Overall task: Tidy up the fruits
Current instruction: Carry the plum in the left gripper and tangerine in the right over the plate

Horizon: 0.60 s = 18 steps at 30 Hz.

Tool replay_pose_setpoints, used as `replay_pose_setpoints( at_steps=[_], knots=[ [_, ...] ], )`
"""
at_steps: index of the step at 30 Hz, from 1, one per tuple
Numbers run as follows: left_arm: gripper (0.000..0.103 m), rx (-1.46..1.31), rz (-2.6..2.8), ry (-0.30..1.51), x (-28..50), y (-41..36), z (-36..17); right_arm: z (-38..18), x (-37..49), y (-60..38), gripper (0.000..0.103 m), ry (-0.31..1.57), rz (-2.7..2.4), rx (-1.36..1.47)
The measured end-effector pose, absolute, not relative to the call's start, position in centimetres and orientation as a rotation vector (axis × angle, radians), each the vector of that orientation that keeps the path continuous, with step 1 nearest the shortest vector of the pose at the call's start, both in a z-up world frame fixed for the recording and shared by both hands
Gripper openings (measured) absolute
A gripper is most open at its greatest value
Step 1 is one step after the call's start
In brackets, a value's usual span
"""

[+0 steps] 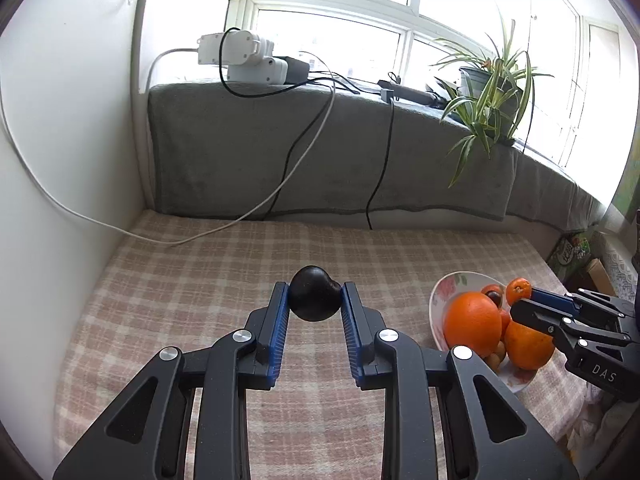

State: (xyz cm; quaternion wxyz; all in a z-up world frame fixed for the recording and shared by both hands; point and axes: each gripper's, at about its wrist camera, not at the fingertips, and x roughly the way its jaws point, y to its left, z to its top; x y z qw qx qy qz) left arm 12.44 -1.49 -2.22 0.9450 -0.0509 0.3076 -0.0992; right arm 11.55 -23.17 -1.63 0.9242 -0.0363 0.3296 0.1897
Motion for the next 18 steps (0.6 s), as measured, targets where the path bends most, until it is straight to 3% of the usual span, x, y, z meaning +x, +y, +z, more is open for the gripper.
replay_pose_setpoints(
  at_steps=[18],
  knots=[
    [0.024, -0.049, -0.437, 0.664, 11.1, -11.9, -2.4, -1.4, 14.4, -32.4, 0.027, 0.732, 0.356, 0.081]
  ],
)
